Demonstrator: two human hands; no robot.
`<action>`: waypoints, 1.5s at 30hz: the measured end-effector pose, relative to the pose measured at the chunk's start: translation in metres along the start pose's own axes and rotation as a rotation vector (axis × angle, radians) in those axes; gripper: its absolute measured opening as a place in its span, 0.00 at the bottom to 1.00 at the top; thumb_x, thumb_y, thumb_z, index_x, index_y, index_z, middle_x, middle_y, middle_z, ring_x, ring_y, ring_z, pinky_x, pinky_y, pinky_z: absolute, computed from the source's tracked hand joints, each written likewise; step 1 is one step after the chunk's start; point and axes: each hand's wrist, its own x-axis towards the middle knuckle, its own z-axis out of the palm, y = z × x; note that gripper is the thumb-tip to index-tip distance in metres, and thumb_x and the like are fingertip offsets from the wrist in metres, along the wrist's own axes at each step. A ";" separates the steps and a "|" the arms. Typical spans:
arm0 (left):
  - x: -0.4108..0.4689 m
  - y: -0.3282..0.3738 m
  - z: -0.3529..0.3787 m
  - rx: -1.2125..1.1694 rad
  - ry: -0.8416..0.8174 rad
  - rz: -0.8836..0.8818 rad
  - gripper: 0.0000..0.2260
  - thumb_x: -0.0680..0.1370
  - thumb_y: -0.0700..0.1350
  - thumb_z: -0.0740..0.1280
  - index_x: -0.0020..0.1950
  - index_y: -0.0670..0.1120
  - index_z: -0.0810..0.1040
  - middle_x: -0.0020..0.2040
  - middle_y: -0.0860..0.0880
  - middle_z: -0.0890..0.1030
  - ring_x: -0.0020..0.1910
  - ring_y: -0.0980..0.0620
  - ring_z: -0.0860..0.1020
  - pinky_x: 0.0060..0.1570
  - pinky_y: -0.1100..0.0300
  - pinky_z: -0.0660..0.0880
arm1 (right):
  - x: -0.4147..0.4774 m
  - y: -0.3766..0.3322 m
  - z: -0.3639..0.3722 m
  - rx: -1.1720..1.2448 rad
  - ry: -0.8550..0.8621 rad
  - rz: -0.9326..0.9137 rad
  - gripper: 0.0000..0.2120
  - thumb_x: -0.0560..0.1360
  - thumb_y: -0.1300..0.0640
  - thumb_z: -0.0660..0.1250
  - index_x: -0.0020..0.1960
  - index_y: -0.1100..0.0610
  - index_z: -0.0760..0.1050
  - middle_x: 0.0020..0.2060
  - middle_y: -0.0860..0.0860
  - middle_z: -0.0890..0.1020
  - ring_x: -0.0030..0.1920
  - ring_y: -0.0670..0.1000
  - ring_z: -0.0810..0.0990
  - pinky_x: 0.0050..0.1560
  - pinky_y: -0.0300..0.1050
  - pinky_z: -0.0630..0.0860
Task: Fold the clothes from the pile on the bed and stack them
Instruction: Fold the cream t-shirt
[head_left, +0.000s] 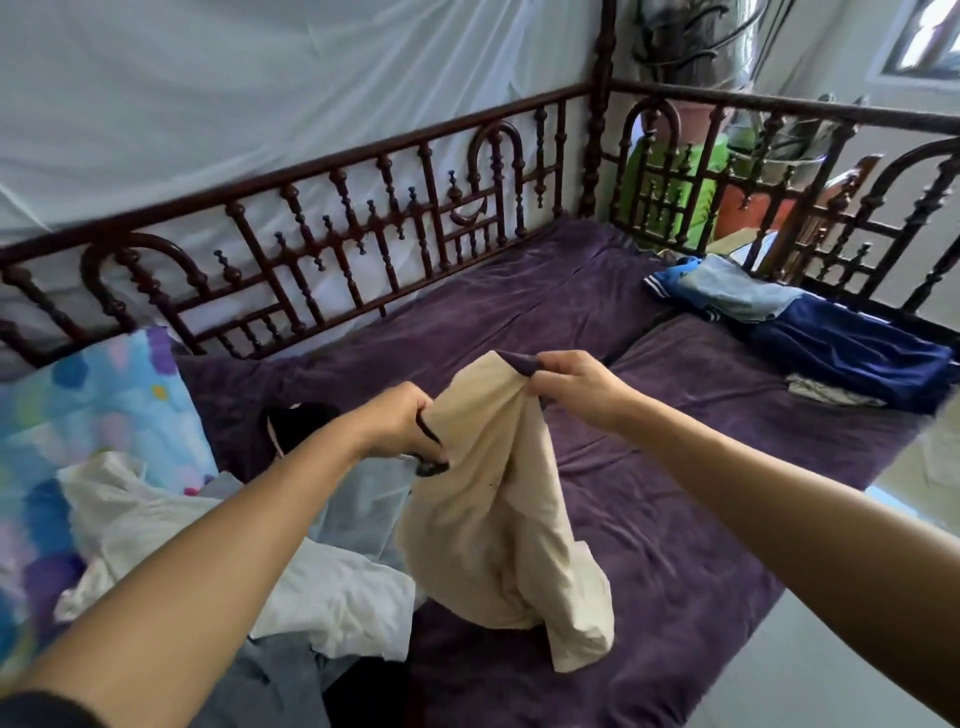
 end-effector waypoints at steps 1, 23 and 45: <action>0.001 -0.009 0.009 0.029 0.019 -0.022 0.07 0.64 0.41 0.79 0.36 0.43 0.82 0.33 0.49 0.82 0.32 0.55 0.77 0.37 0.56 0.76 | -0.001 -0.002 -0.004 0.051 0.037 -0.013 0.11 0.73 0.66 0.64 0.34 0.56 0.73 0.30 0.51 0.72 0.33 0.49 0.70 0.36 0.45 0.67; 0.006 -0.038 0.026 0.352 0.100 -0.055 0.12 0.65 0.47 0.75 0.29 0.46 0.75 0.31 0.49 0.77 0.35 0.49 0.78 0.32 0.58 0.69 | -0.034 -0.026 -0.078 -0.009 0.385 0.081 0.04 0.74 0.54 0.72 0.41 0.53 0.80 0.38 0.53 0.79 0.39 0.52 0.78 0.45 0.52 0.78; 0.014 0.042 -0.138 0.148 0.869 0.203 0.07 0.75 0.32 0.61 0.43 0.38 0.78 0.40 0.39 0.77 0.42 0.41 0.76 0.40 0.58 0.70 | -0.050 -0.040 -0.092 0.362 -0.356 0.185 0.17 0.64 0.66 0.75 0.50 0.65 0.76 0.40 0.58 0.80 0.36 0.51 0.81 0.35 0.39 0.80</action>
